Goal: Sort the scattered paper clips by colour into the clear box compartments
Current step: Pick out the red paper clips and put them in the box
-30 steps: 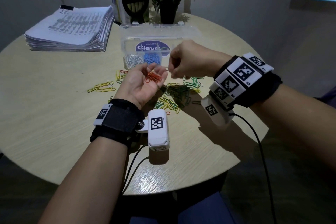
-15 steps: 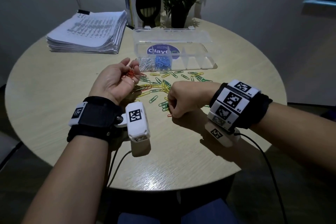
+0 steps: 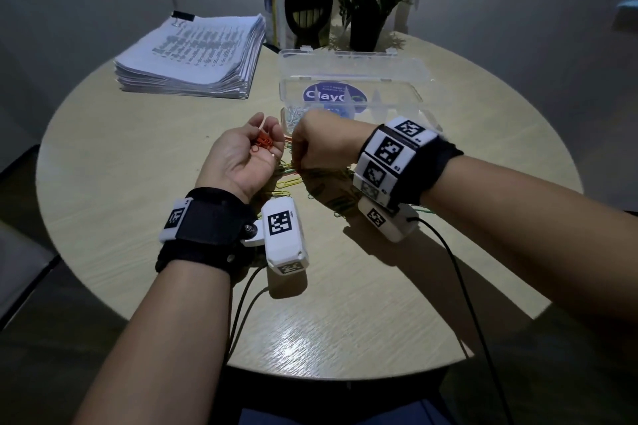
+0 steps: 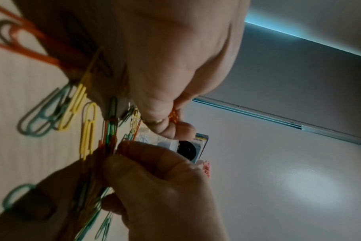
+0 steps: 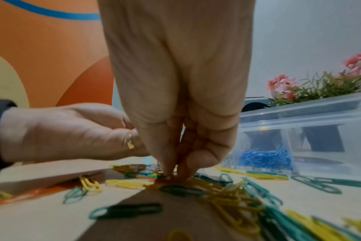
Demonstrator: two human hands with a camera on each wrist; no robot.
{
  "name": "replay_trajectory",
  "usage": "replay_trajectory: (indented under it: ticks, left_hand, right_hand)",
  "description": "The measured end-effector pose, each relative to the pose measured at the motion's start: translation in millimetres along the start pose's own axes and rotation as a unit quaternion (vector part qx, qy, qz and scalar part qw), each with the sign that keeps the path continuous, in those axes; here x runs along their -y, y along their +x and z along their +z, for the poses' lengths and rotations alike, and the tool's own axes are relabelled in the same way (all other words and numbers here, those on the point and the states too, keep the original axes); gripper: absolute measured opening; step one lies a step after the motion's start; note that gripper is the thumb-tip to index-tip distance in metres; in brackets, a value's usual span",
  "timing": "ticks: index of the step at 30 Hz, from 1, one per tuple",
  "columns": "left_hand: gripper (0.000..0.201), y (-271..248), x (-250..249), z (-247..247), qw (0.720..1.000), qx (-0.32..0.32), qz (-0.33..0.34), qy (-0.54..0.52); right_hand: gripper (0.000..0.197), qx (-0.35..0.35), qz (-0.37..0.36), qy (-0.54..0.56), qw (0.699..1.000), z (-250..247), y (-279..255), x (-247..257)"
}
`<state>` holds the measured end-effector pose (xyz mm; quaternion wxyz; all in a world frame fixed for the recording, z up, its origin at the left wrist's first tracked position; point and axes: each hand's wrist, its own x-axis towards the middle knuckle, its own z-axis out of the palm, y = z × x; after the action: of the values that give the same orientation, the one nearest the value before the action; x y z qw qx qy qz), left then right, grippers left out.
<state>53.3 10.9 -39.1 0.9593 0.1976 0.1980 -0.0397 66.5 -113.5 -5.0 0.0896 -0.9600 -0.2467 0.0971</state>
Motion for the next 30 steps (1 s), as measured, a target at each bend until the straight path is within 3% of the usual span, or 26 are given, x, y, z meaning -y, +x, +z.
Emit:
replay_trajectory:
  ticks: [5, 15, 25, 30]
  left_hand:
    - [0.027, 2.8, 2.2, 1.0, 1.0, -0.001, -0.001, 0.01]
    - [0.027, 6.4, -0.3, 0.0, 1.0, -0.011, 0.011, 0.014]
    - [0.022, 4.7, -2.2, -1.2, 0.999, -0.01, -0.012, 0.043]
    - [0.036, 0.0, -0.3, -1.4, 0.998, 0.013, -0.019, 0.062]
  right_hand:
    - [0.021, 0.012, 0.002, -0.066, 0.998, 1.6, 5.8, 1.3]
    - [0.022, 0.012, -0.003, -0.047, 0.999, -5.6, 3.9, -6.0]
    - [0.012, -0.043, 0.021, 0.11, 0.993, -30.3, 4.7, -3.8]
    - [0.018, -0.063, 0.001, 0.117, 0.991, -29.4, 14.8, 9.2]
